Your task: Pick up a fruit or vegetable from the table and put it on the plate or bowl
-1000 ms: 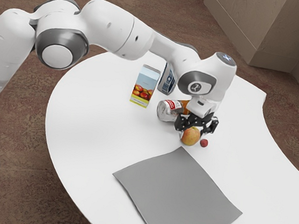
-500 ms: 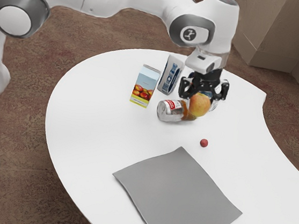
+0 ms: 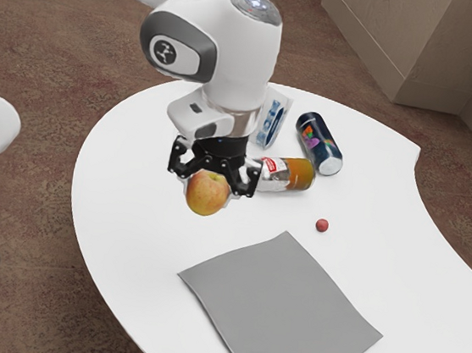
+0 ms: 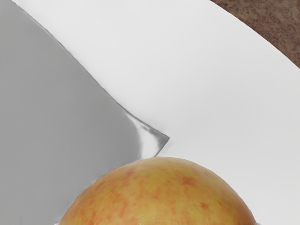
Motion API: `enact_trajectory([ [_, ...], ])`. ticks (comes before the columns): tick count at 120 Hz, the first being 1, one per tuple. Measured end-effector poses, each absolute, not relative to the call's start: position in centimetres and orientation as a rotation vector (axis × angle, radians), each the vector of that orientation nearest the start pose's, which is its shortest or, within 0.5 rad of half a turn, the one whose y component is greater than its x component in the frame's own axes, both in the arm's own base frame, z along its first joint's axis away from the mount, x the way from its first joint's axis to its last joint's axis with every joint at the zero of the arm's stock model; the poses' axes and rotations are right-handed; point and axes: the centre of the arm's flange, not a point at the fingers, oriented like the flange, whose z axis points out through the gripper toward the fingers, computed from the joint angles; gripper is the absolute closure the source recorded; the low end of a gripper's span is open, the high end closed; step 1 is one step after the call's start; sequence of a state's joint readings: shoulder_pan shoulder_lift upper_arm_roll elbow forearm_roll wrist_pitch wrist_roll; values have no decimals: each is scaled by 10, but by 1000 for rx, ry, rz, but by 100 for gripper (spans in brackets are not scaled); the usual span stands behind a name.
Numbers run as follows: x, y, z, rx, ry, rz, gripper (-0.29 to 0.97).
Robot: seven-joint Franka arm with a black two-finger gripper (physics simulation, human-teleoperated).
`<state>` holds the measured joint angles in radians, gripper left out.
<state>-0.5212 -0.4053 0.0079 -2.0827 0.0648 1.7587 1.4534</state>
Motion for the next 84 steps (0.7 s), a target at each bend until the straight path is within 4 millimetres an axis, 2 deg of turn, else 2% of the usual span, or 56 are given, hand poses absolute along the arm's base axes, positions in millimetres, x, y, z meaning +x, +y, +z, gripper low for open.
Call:
enact_trajectory([
  [10,382,-234,587,-1665,2569,-67,30],
  [22,387,-250,572,-1690,2571,-61,29],
  [40,410,-264,543,-1744,2551,-47,30],
  [56,432,-274,543,-1773,2516,-94,30],
  [70,448,-277,527,-1811,2493,-95,30],
  [84,466,-289,520,-1827,2481,-113,29],
])
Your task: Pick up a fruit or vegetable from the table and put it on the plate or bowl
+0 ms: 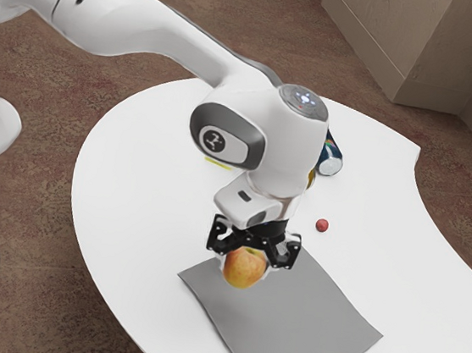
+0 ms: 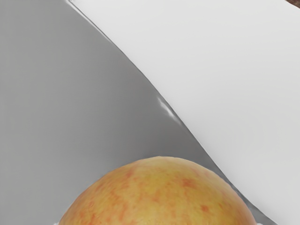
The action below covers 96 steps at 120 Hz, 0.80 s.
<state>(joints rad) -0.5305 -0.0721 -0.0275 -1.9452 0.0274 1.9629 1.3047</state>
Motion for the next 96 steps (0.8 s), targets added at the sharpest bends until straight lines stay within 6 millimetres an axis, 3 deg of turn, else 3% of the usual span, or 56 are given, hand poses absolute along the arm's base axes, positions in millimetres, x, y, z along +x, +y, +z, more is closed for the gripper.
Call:
enact_trajectory([
  [21,479,-296,504,-1851,2469,-96,30],
  [39,500,-302,503,-1870,2446,-120,29],
  [58,514,-296,490,-1908,2424,-100,29],
  [76,521,-292,480,-1932,2412,-87,12],
  [96,531,-274,482,-1976,2373,-94,4],
])
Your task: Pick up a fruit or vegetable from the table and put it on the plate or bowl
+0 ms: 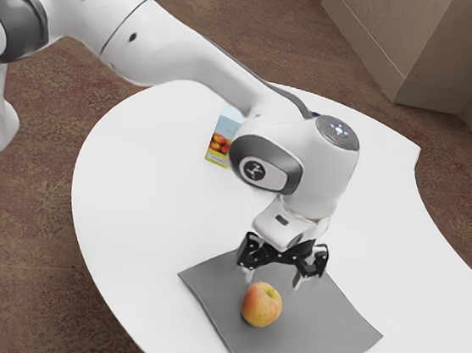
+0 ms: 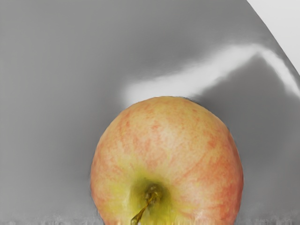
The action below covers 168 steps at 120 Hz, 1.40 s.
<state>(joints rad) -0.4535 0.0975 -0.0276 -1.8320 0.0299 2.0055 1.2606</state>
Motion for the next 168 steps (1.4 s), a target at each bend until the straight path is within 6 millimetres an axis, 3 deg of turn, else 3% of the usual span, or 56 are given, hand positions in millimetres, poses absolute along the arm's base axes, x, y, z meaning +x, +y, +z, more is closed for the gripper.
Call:
enact_trajectory([
  [13,527,-270,504,-1967,2352,-146,2],
  [21,545,-262,528,-1965,2305,-206,1],
  [30,574,-222,545,-2002,2202,-230,1],
  [39,612,-169,536,-2080,2104,-203,0],
  [45,627,-150,529,-2104,2077,-189,0],
  [65,654,-159,502,-2090,2125,-177,0],
  [79,662,-149,494,-2093,2132,-168,0],
  [130,665,-124,494,-2085,2148,-133,0],
  [168,664,-124,493,-2070,2174,-115,0],
])
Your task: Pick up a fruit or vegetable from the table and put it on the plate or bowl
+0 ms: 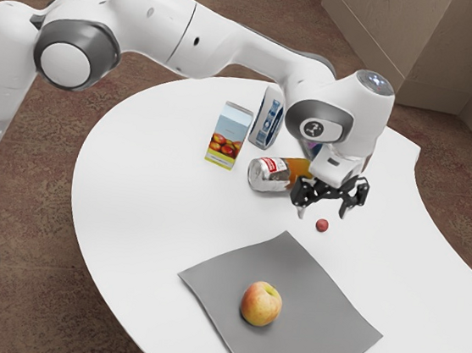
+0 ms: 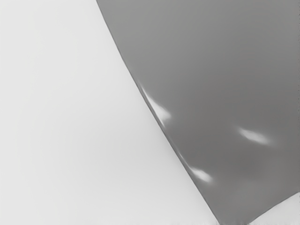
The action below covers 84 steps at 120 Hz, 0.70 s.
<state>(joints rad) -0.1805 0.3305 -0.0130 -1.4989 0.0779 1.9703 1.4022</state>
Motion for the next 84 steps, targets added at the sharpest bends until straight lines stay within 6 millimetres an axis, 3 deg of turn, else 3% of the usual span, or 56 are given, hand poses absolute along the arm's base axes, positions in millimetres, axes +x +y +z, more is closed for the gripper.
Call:
enact_trajectory([
  [55,665,-113,491,-2077,2179,-103,0],
  [68,668,-101,487,-2105,2166,-109,0],
  [84,676,-80,466,-2170,2150,-98,0],
])
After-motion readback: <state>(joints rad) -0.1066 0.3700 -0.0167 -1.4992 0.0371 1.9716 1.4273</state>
